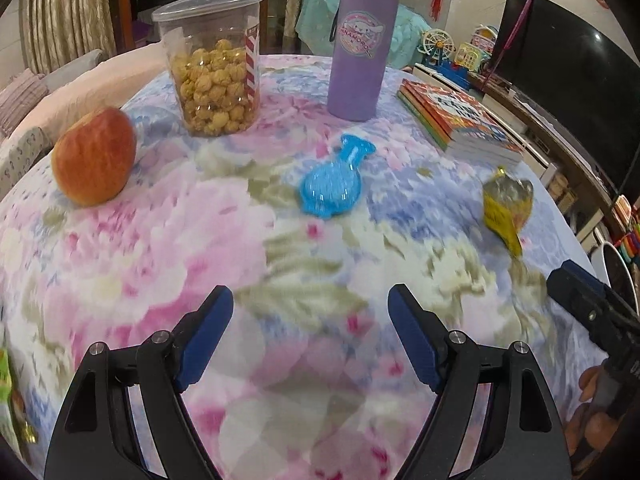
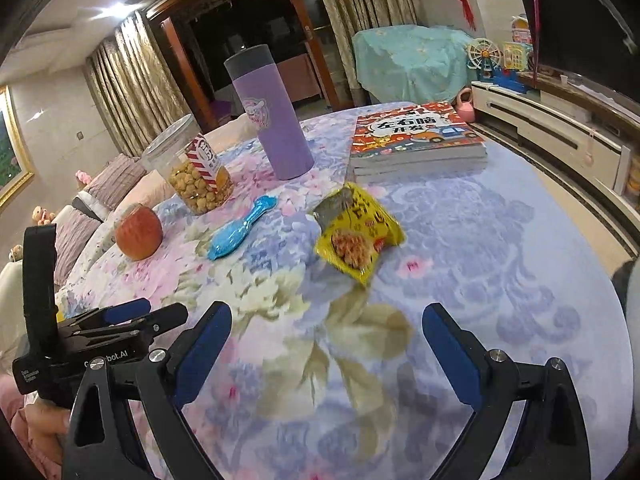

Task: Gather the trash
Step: 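Move the left tool to the blue packet while the right tool reaches the yellow snack bag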

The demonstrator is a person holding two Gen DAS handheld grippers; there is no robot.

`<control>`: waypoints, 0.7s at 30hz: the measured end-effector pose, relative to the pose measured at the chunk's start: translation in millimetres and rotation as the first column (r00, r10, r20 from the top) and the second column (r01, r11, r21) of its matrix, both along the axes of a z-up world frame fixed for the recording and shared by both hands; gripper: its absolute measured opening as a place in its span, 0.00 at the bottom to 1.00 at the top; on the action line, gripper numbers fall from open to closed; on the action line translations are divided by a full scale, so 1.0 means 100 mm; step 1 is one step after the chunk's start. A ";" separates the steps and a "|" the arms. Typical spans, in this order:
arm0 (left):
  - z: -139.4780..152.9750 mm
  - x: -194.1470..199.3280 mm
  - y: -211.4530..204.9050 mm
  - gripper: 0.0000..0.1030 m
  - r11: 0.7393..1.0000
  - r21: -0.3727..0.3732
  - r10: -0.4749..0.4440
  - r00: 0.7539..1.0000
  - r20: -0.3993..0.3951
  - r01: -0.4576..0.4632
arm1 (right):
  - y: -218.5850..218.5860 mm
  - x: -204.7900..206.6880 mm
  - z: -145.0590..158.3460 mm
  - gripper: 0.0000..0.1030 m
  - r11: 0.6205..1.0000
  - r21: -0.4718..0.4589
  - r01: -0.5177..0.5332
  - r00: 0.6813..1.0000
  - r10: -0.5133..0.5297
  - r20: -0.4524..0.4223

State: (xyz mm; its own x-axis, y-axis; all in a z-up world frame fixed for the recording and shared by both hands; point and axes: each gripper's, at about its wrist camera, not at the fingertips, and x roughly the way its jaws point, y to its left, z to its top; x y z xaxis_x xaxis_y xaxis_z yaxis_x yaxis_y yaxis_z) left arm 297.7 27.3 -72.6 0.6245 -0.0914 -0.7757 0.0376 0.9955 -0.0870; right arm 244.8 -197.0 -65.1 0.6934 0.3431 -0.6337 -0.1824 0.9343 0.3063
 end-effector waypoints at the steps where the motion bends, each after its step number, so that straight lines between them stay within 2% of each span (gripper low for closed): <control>1: 0.00 0.05 0.00 0.79 1.000 0.002 -0.001 1.000 0.001 0.001 | 0.00 0.04 -0.01 0.94 1.000 0.000 -0.001 1.000 0.001 -0.002; 10: -0.12 0.52 -0.06 0.79 1.000 0.023 -0.008 1.000 -0.025 0.008 | 0.07 0.38 -0.10 0.94 1.000 -0.025 -0.001 0.999 0.000 -0.038; 13: -0.13 0.61 -0.09 0.79 0.999 0.039 -0.011 1.000 -0.024 0.012 | 0.02 0.48 -0.12 0.94 1.000 -0.005 0.013 0.999 -0.013 -0.051; 18: -0.14 0.71 -0.08 0.79 1.000 0.009 -0.005 1.000 -0.019 0.005 | 0.00 0.57 -0.13 0.94 1.000 0.001 0.012 0.998 -0.012 -0.058; 21: -0.14 0.77 -0.12 0.79 1.000 0.018 -0.019 1.000 -0.015 0.019 | 0.02 0.62 -0.15 0.94 1.000 0.000 0.004 0.998 -0.004 -0.063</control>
State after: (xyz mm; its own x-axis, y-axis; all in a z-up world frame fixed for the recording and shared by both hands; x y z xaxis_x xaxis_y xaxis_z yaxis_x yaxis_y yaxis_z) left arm 374.7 15.2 -86.9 0.6113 -0.0888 -0.7864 0.0555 0.9961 -0.0693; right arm 306.8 -195.2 -79.8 0.6535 0.3404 -0.6760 -0.1588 0.9350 0.3172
